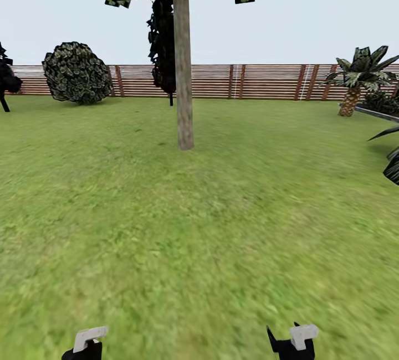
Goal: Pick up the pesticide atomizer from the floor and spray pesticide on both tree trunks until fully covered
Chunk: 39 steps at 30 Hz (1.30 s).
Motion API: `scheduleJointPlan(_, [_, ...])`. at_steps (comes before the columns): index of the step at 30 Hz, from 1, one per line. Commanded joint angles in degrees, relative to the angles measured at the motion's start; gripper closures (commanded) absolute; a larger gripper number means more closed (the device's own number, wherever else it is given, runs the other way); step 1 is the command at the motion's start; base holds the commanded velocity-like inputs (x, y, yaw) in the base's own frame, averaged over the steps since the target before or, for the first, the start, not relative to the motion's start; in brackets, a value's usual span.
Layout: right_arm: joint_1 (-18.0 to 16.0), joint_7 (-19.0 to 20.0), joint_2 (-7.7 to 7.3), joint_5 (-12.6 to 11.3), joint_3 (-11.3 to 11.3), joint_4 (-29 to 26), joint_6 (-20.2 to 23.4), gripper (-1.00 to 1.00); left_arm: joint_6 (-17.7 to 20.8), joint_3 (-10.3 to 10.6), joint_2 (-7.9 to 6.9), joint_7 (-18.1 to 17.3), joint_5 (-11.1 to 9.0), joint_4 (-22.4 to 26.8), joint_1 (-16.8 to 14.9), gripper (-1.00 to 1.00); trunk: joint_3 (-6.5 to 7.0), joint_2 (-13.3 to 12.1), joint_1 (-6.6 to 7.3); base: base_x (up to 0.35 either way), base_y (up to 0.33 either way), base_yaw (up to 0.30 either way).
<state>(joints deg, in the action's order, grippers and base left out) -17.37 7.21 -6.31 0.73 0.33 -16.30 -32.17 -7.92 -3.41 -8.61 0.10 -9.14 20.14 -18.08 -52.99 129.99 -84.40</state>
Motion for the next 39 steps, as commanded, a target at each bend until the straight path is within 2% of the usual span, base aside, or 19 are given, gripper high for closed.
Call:
scheduleJointPlan(1, [0.0, 0.1, -0.02, 0.1, 0.0, 0.0, -0.2, -1.00, -0.2, 0.1, 0.00, 0.0, -0.5, 0.0, 0.0, 1.00, -0.05, 0.0, -0.02, 0.341, 0.000, 0.000])
scheduleJointPlan(9, [0.0, 0.1, -0.02, 0.1, 0.0, 0.0, -0.2, -1.00, -0.2, 0.1, 0.00, 0.0, -0.5, 0.0, 0.0, 1.00, -0.05, 0.0, -0.02, 0.341, 0.000, 0.002])
scheduleJointPlan(18, [0.0, 0.1, -0.02, 0.0, 0.0, 0.0, -0.2, -1.00, -0.2, 0.1, 0.00, 0.0, -0.5, 0.0, 0.0, 1.00, -0.05, 0.0, -0.02, 0.341, 0.000, 0.132])
scheduleJointPlan(39, [0.0, 0.1, -0.02, 0.1, 0.0, 0.0, -0.2, -1.00, -0.1, 0.1, 0.00, 0.0, -0.5, 0.0, 0.0, 1.00, -0.05, 0.0, -0.02, 0.341, 0.005, 0.003])
